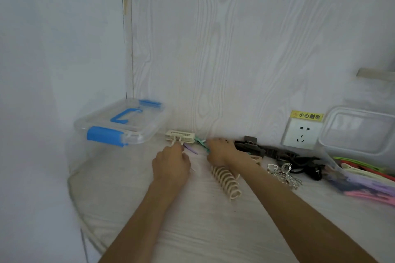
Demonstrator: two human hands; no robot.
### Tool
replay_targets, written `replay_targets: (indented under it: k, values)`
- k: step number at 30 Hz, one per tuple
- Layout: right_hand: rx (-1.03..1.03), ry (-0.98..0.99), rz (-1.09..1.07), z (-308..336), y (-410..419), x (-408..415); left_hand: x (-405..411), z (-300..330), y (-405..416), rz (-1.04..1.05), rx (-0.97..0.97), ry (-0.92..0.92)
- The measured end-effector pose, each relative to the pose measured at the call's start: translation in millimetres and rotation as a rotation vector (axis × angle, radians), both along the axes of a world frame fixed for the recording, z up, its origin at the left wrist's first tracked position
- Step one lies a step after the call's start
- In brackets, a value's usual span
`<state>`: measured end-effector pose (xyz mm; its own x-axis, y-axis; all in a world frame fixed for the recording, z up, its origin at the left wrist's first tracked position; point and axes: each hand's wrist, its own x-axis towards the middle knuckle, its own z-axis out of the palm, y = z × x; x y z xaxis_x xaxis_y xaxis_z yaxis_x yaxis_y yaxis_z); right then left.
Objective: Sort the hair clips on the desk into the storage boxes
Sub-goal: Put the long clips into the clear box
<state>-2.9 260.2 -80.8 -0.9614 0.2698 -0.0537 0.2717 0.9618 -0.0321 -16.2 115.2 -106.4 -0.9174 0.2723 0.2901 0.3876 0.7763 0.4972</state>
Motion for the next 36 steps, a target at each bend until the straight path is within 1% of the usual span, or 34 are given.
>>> replay_targets:
  k: [3,7,10,13,15,18,20,22,24,27,29,30,33,36]
  values:
    - [0.010,0.023,0.011,-2,-2,-10,-3,-1,2,0.013,0.095,0.013]
    - [-0.088,0.073,0.053,4,2,-11,-9,-5,1,-0.030,0.159,0.042]
    - [-0.057,0.083,0.086,5,8,-9,-11,-7,0,-0.111,0.140,0.093]
    - [0.006,0.059,0.121,8,13,-2,-9,-4,0,-0.120,0.151,0.130]
    - [0.032,0.036,0.134,11,17,1,-6,-1,1,-0.106,0.142,0.106]
    - [0.041,0.056,0.136,11,21,4,-7,-6,3,-0.124,0.042,0.064]
    - [0.036,0.123,0.147,11,22,5,-10,-8,3,-0.117,0.022,0.068]
    - [-0.040,0.232,0.152,12,24,6,-12,-7,1,-0.126,0.024,0.069]
    - [-0.196,0.400,0.134,14,26,9,-11,-6,1,-0.147,0.020,0.082]
    - [-0.501,0.658,0.083,21,30,18,-9,-6,-2,-0.134,0.066,0.123]
    - [-0.688,0.715,0.069,29,35,30,-8,-6,-3,-0.093,0.095,0.155]
    - [-0.739,0.730,0.071,32,38,37,-8,-6,-4,-0.079,0.103,0.160]
    - [-0.769,0.850,0.063,34,55,69,-5,-6,0,-0.106,0.154,0.175]
    - [-0.683,1.022,0.007,22,82,107,0,-6,3,-0.122,0.192,0.194]
